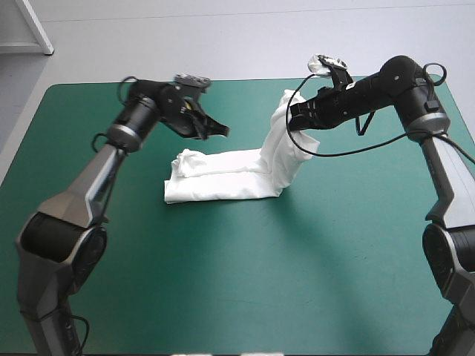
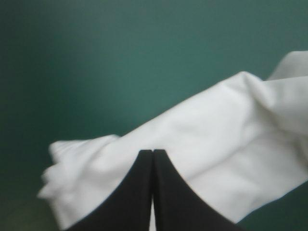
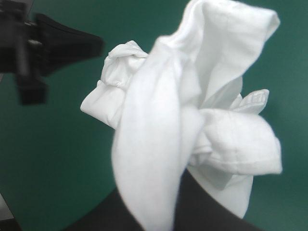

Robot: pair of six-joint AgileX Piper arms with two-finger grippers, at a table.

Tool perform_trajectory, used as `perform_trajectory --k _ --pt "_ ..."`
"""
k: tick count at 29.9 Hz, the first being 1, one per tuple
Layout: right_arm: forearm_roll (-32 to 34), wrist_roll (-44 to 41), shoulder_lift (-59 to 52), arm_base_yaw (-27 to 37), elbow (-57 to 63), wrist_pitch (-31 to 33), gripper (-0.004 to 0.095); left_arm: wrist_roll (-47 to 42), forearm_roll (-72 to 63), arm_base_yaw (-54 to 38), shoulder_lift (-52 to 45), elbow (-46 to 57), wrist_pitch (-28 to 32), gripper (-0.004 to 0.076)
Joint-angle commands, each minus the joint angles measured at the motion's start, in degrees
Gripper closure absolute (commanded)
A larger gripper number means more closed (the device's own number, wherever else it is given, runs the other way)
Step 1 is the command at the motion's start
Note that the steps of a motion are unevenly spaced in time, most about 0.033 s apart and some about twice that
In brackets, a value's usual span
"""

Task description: Fold the cloth

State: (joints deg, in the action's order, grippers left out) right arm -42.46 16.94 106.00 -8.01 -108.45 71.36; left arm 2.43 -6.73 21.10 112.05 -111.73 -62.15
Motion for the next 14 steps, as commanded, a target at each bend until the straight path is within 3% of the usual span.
perform_trajectory --k 1,7,14 --pt "-3.01 0.28 -3.76 0.08 -2.08 -1.46 0.0927 1.86 1.27 -4.93 -9.57 -1.67 -4.79 0.0732" --pt "-3.39 0.28 -3.76 0.07 -2.08 -1.69 0.0927 3.62 1.12 -11.30 -24.02 3.71 -6.53 0.0732" --pt "-5.96 2.26 -3.76 -3.21 -2.08 -6.50 0.0927 2.81 0.82 -12.59 -46.24 30.27 -2.46 0.0732"
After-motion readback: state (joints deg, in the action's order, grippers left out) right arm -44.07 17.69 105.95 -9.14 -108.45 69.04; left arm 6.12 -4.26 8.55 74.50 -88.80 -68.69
